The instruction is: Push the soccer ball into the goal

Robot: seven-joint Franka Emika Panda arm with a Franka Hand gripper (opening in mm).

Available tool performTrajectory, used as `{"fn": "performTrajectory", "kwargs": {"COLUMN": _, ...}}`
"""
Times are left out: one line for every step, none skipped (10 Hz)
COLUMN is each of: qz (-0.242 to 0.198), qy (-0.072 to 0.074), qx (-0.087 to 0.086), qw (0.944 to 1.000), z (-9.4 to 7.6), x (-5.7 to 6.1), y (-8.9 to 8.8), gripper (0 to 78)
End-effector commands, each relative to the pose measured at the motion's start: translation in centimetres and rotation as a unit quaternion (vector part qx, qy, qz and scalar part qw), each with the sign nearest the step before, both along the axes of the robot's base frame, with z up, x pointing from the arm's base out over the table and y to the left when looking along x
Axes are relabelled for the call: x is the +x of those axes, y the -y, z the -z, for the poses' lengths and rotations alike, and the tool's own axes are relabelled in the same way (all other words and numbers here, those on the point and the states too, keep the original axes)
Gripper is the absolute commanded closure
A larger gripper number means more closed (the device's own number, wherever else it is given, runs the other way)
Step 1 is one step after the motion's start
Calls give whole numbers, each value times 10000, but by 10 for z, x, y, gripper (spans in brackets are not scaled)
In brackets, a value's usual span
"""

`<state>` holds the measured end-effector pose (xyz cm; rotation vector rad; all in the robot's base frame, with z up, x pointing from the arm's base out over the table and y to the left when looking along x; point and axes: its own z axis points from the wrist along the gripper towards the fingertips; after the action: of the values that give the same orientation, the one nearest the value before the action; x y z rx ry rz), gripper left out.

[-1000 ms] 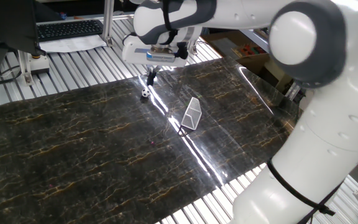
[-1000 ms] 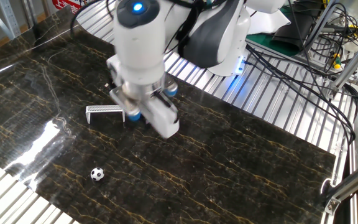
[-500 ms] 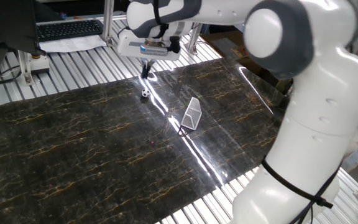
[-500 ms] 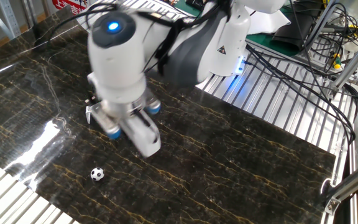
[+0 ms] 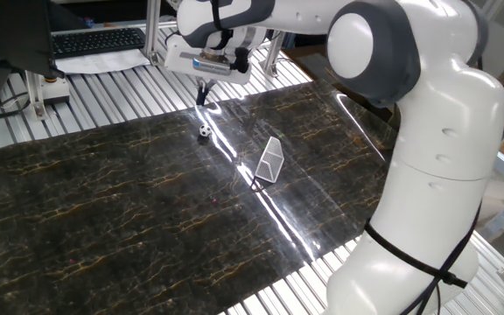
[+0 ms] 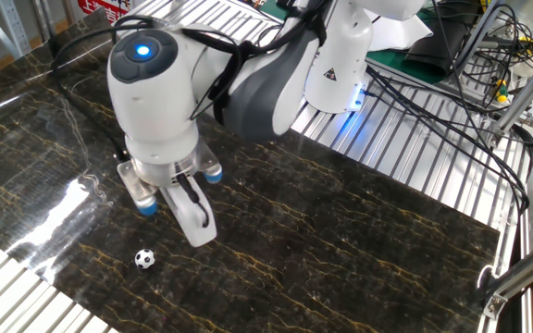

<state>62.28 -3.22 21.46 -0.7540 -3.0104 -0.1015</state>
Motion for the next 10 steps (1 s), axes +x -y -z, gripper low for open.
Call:
{"fn": "performTrajectory", "kwargs": {"qz": 418, "qy": -2, "qx": 81, "qw": 9991, "z": 6, "x": 8, "y": 2, "gripper": 776}}
{"fn": "performTrajectory", "kwargs": {"qz": 499, "qy": -23, "qx": 74, "qw": 9987, "z": 10, "x": 18, "y": 3, "gripper": 776}}
{"fn": "performTrajectory", "kwargs": {"qz": 594, "qy": -66, "qx": 7, "qw": 9982, "z": 14, "x": 30, "y": 5, "gripper": 776}}
{"fn": "performTrajectory", "kwargs": {"qz": 617, "qy": -76, "qx": -167, "qw": 9979, "z": 20, "x": 40, "y": 7, "gripper": 776}}
{"fn": "performTrajectory", "kwargs": {"qz": 591, "qy": -46, "qx": -337, "qw": 9977, "z": 26, "x": 45, "y": 8, "gripper": 776}}
{"fn": "performTrajectory", "kwargs": {"qz": 588, "qy": -16, "qx": -315, "qw": 9978, "z": 35, "x": 47, "y": 9, "gripper": 776}}
{"fn": "performTrajectory", "kwargs": {"qz": 609, "qy": -6, "qx": -304, "qw": 9977, "z": 42, "x": 48, "y": 9, "gripper": 776}}
{"fn": "performTrajectory", "kwargs": {"qz": 661, "qy": -20, "qx": -284, "qw": 9974, "z": 42, "x": 48, "y": 9, "gripper": 776}}
{"fn": "performTrajectory", "kwargs": {"qz": 679, "qy": -29, "qx": -283, "qw": 9973, "z": 42, "x": 48, "y": 9, "gripper": 776}}
{"fn": "performTrajectory", "kwargs": {"qz": 694, "qy": -92, "qx": -245, "qw": 9973, "z": 42, "x": 48, "y": 9, "gripper": 776}}
